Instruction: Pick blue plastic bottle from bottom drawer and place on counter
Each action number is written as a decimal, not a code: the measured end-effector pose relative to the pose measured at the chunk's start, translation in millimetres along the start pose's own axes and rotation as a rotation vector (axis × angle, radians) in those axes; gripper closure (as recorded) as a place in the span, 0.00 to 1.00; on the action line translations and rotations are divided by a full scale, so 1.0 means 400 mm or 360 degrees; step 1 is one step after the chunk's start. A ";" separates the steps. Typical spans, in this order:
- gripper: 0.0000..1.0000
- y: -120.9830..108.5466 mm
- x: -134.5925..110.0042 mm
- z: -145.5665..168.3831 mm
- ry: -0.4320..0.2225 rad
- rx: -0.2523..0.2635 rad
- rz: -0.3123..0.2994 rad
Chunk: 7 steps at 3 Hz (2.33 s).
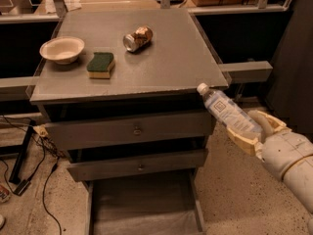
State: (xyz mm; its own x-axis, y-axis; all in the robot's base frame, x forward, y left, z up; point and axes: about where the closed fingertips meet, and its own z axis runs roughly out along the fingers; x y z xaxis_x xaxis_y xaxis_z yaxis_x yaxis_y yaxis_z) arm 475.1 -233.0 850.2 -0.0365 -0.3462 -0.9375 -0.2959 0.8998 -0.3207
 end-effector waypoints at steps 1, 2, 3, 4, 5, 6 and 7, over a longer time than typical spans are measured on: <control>1.00 -0.013 -0.068 0.023 -0.0092 0.0007 -0.0004; 1.00 -0.029 -0.201 0.109 -0.0214 -0.0021 -0.0049; 1.00 -0.029 -0.204 0.112 -0.0215 -0.0022 -0.0049; 1.00 -0.051 -0.241 0.186 -0.0225 -0.0015 -0.0039; 1.00 -0.057 -0.289 0.287 -0.0220 -0.0031 -0.0045; 1.00 -0.039 -0.309 0.364 -0.0204 -0.0074 -0.0057; 1.00 -0.024 -0.294 0.439 -0.0163 -0.0123 -0.0052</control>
Offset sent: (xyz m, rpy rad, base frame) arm 0.0499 0.0176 0.1030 0.0134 -0.1946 0.0376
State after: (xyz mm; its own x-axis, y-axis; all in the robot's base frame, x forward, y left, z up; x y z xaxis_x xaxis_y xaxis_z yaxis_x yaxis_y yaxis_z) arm 649.7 -154.3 939.5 0.0706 -0.3423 -0.9369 -0.3680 0.8641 -0.3434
